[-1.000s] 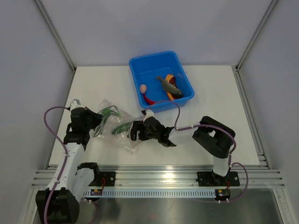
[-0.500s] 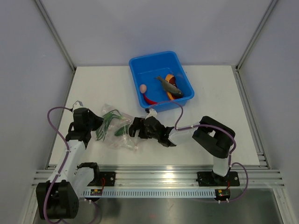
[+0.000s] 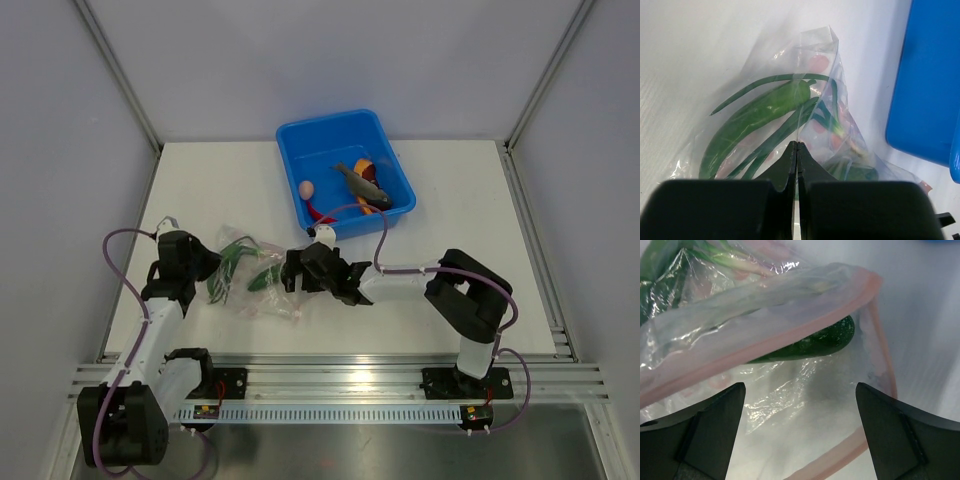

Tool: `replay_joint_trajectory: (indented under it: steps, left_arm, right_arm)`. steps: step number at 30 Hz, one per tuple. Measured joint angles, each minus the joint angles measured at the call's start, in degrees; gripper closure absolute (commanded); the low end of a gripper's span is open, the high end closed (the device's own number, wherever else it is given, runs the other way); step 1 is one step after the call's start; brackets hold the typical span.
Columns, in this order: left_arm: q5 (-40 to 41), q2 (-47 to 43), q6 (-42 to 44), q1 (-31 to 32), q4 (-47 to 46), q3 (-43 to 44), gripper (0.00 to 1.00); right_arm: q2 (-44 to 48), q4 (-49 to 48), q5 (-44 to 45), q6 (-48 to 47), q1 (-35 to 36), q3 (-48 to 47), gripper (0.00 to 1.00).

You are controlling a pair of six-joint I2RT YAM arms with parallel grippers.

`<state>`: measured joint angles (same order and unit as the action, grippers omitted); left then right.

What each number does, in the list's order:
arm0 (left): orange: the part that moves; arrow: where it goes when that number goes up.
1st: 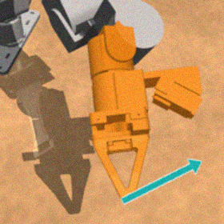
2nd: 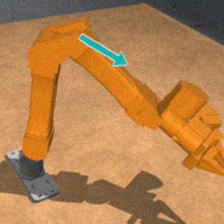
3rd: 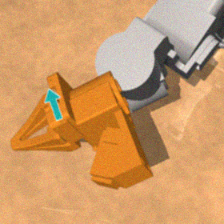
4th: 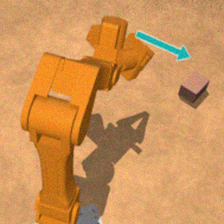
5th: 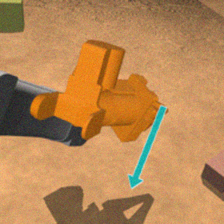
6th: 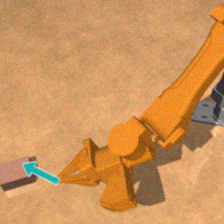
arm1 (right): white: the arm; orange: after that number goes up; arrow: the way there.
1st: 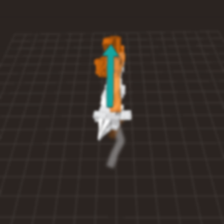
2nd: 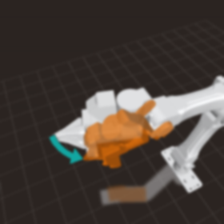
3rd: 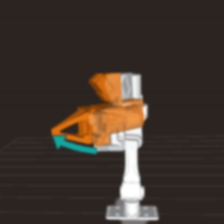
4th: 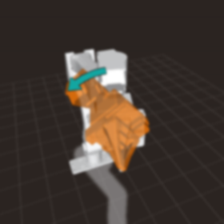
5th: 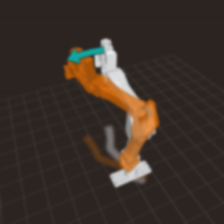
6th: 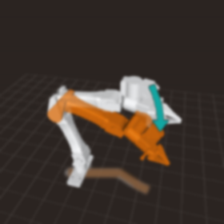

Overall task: Open the zip-top bag and remove the fake food
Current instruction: Pick up the fake vegetable at the center of the board.

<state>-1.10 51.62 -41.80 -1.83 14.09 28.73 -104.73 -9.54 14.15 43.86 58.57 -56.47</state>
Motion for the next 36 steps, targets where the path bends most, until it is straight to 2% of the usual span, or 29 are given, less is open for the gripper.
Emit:
replay_joint_trajectory:
  steps: [11,20,30,36]
  left_arm:
    - [0.1,3.1,0.4,0.0,-0.9,0.0,1.00]
    - [2.1,5.0,1.3,0.0,-0.9,0.1,1.00]
    - [2.3,7.2,3.0,0.0,-0.9,1.4,1.00]
    - [2.2,7.9,4.1,0.0,-1.1,1.7,1.00]
  right_arm:
    - [0.1,6.3,0.1,-25.1,1.6,-3.7,0.00]
    - [0.1,6.4,1.7,-37.1,5.7,-4.7,0.01]
    - [0.3,4.2,-1.9,-52.1,6.8,-4.9,0.01]
    - [-3.2,4.2,-4.9,-57.9,6.8,-9.1,0.01]
